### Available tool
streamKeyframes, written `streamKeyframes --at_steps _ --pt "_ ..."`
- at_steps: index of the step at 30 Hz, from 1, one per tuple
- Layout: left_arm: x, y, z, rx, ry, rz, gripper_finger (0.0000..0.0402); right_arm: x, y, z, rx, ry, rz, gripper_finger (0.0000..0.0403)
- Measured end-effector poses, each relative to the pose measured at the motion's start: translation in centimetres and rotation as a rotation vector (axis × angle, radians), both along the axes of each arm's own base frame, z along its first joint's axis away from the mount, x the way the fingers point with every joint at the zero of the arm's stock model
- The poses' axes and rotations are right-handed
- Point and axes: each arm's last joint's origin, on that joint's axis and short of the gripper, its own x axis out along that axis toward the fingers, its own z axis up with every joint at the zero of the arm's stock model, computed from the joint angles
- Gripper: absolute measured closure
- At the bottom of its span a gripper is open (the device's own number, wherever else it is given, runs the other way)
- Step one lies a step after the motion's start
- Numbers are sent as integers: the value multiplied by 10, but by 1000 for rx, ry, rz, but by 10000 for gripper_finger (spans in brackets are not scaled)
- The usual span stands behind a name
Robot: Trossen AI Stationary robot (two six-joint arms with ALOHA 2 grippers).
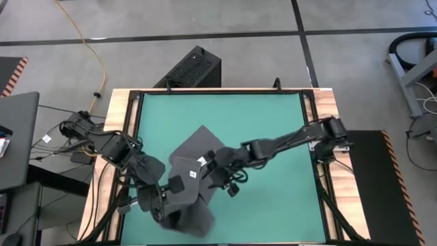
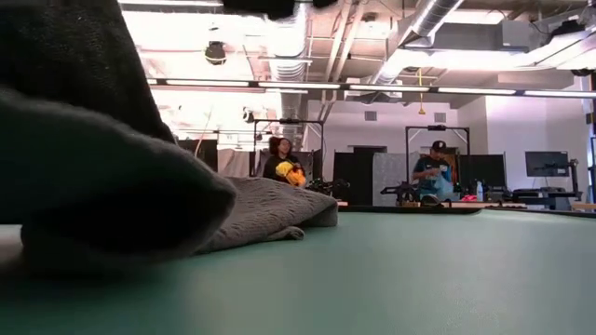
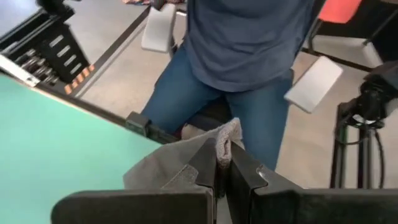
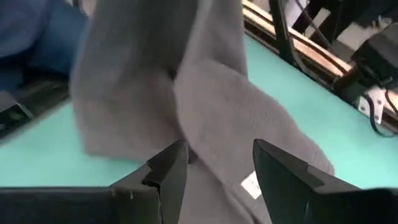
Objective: Roll towel
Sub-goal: Prepare the gray towel for folding
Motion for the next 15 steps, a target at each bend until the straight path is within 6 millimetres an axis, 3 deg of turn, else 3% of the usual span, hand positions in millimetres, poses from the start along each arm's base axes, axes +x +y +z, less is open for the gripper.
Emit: streamKeyframes --at_steps 8,15 --pt "-1 0 0 -1 33 66 401 27 3 -49 -59 3 35 198" --pt "-11 4 14 8 -19 132 401 39 -5 -59 -15 -39 48 198"
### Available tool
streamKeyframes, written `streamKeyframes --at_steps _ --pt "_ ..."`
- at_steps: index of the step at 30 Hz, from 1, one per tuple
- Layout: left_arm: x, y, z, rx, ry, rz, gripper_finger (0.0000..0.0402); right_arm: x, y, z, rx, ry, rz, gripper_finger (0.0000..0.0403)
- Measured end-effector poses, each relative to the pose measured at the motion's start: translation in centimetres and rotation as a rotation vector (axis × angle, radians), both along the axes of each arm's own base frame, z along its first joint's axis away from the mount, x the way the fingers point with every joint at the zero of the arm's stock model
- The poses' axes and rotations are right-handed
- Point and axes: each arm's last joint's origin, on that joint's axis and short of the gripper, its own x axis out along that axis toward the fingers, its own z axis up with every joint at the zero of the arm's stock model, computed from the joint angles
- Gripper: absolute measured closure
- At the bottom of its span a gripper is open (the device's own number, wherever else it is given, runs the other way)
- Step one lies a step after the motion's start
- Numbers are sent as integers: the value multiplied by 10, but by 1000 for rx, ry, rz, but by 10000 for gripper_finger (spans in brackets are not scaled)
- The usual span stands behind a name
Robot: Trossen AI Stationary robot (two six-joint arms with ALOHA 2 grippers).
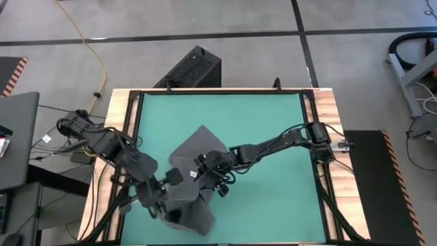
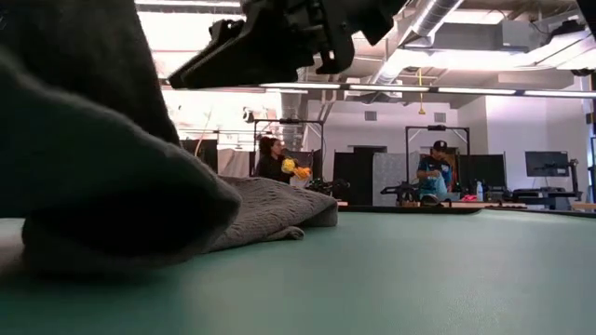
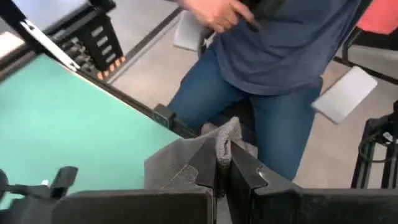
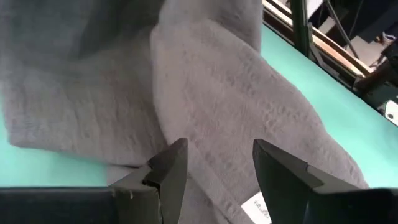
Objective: Roll towel
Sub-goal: Prepare the gray towel for folding
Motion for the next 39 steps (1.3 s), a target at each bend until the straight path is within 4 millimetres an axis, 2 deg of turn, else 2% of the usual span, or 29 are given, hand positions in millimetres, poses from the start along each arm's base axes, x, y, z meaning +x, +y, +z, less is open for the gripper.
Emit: streamKeyframes --at_steps 5,18,23,28,39 --pt "-8 4 15 -25 -37 42 401 2 -3 1 -11 -26 3 198" --pt "-15 8 19 -16 -11 113 401 2 -8 0 6 -7 -26 198" --pt "-21 10 25 12 -92 126 401 5 -11 -7 13 7 -38 198" --pt "-30 15 34 -3 -148 152 401 6 -14 -6 19 0 -54 198" --pt "-40 11 39 -29 -174 129 401 11 -41 -4 4 -27 -135 198"
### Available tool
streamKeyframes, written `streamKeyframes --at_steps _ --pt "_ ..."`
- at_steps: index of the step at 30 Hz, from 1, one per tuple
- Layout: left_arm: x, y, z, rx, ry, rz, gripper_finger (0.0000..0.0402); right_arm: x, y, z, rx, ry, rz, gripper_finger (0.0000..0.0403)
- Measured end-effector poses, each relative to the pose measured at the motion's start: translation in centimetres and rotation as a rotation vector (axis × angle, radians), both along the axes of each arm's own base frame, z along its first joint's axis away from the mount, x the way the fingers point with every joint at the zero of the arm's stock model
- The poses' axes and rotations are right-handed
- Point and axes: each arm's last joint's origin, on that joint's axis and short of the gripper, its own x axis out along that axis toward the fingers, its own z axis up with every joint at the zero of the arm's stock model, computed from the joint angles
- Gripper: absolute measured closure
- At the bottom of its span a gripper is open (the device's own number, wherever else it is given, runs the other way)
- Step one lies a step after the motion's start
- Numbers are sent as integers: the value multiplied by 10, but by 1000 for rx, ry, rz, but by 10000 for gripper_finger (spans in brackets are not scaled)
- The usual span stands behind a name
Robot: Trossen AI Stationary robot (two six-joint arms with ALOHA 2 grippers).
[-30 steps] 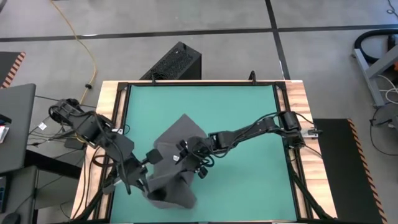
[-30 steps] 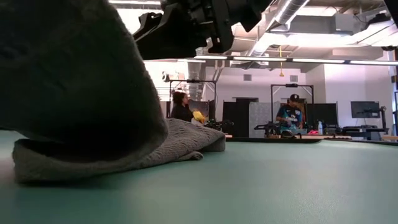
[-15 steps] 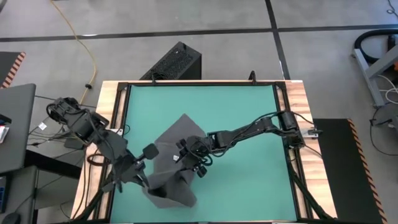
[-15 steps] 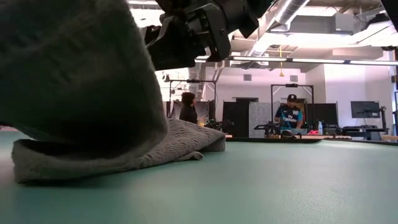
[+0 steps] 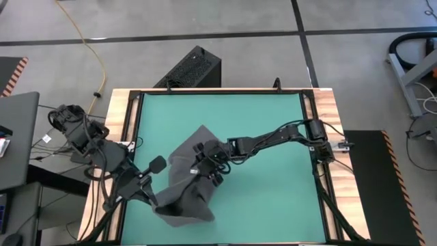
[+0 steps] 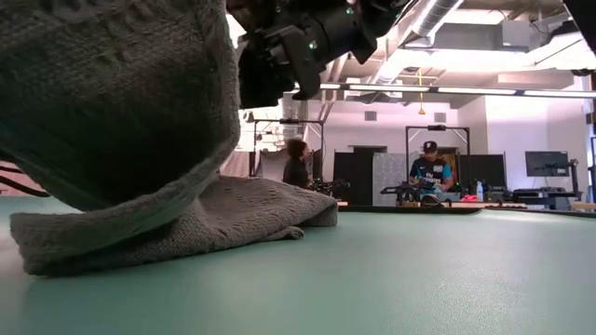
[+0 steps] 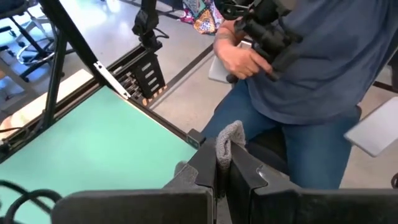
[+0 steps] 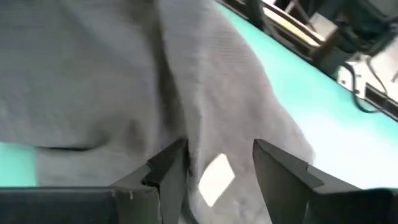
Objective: Roll towel
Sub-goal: Prepare the gray towel for folding
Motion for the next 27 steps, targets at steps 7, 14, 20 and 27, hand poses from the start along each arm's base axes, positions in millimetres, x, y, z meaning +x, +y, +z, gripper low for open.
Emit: streamKeyframes --at_steps 7,14,20,27 --pt "-2 -2 0 5 -8 4 401 -2 -12 -8 27 5 -35 209" --pt "-2 -4 0 14 -16 -4 401 -9 -14 -26 30 -55 -35 214" --pt "-2 -4 0 14 -16 -4 401 -11 -20 -30 35 -87 -52 214" --pt "-2 -4 0 19 -21 -7 401 -11 -24 -31 57 -72 -72 214"
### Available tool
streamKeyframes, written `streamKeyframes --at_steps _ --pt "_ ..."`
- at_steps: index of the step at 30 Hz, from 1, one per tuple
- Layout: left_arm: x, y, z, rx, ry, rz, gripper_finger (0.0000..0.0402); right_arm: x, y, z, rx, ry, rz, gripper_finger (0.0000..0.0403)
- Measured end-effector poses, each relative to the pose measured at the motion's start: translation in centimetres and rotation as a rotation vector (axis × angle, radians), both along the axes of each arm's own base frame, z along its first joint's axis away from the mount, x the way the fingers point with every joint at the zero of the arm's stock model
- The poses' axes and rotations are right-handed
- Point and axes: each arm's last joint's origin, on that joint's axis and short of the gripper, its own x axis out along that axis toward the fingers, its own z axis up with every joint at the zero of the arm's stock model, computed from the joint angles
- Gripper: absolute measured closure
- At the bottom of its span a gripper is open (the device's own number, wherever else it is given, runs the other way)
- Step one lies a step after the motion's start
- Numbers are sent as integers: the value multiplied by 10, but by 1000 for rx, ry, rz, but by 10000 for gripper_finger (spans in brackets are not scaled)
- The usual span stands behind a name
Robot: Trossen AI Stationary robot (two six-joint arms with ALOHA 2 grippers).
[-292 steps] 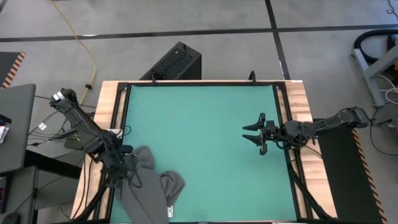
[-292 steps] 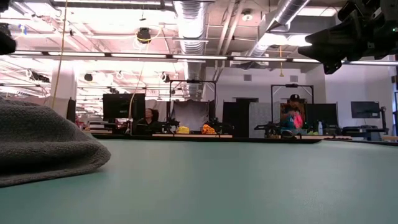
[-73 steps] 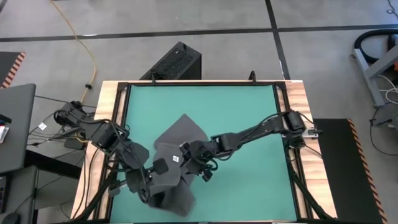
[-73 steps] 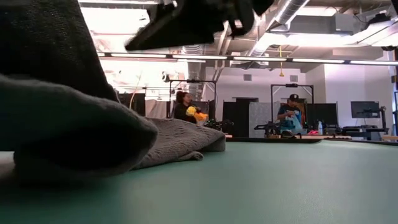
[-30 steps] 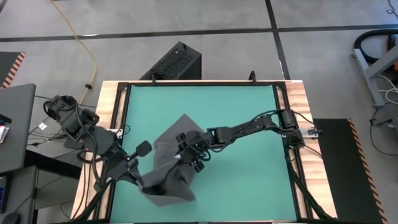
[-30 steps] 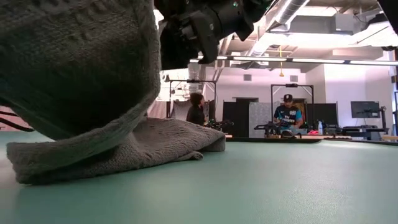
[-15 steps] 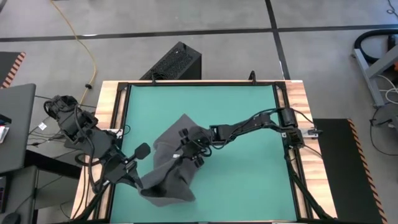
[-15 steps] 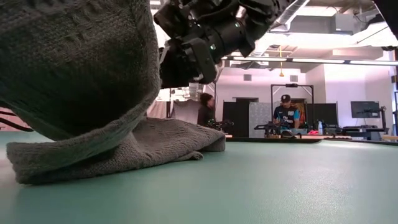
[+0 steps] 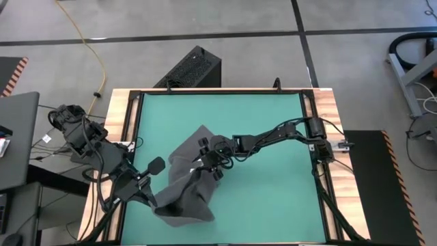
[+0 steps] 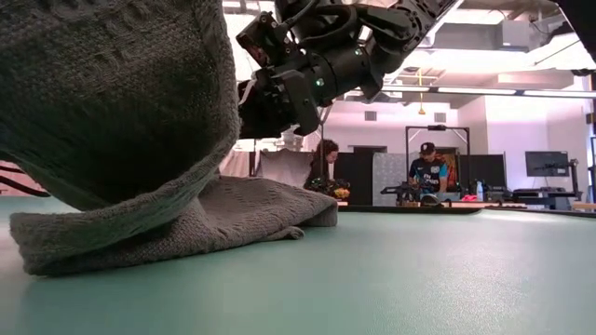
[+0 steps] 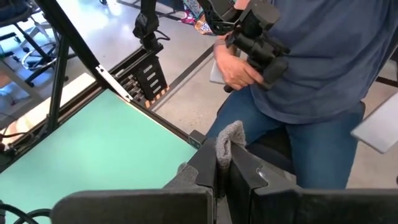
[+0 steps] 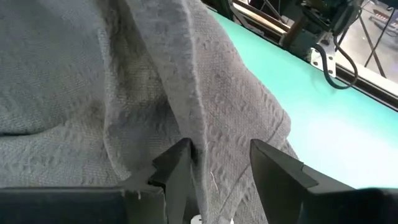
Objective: Roll towel
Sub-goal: Prepare the gray towel for folding
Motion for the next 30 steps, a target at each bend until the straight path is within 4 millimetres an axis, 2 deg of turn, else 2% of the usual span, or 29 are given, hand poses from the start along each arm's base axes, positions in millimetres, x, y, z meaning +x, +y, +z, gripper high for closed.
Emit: streamKeyframes --at_steps 3,5,8,10,20,22,25,28,30 --pt "0 0 0 0 0 0 401 1 3 -4 0 4 8 214" --pt "0 0 0 0 0 0 401 6 3 -13 3 -15 9 214" --pt "0 0 0 -1 1 1 401 14 2 -37 -1 0 -1 214" --pt "0 0 0 -3 7 3 401 17 3 -45 -11 22 -15 216" --pt "0 0 -1 3 16 4 401 18 3 -34 -16 10 -20 282" --pt "0 1 -2 17 21 19 401 18 3 -34 -8 9 -27 310" --pt "-1 3 -6 51 45 58 401 17 10 -35 -24 17 -4 380" --pt "0 3 -8 68 42 94 401 16 16 -28 -51 7 -32 390" --pt "1 4 -8 80 34 149 401 14 20 -20 -79 -9 -122 392"
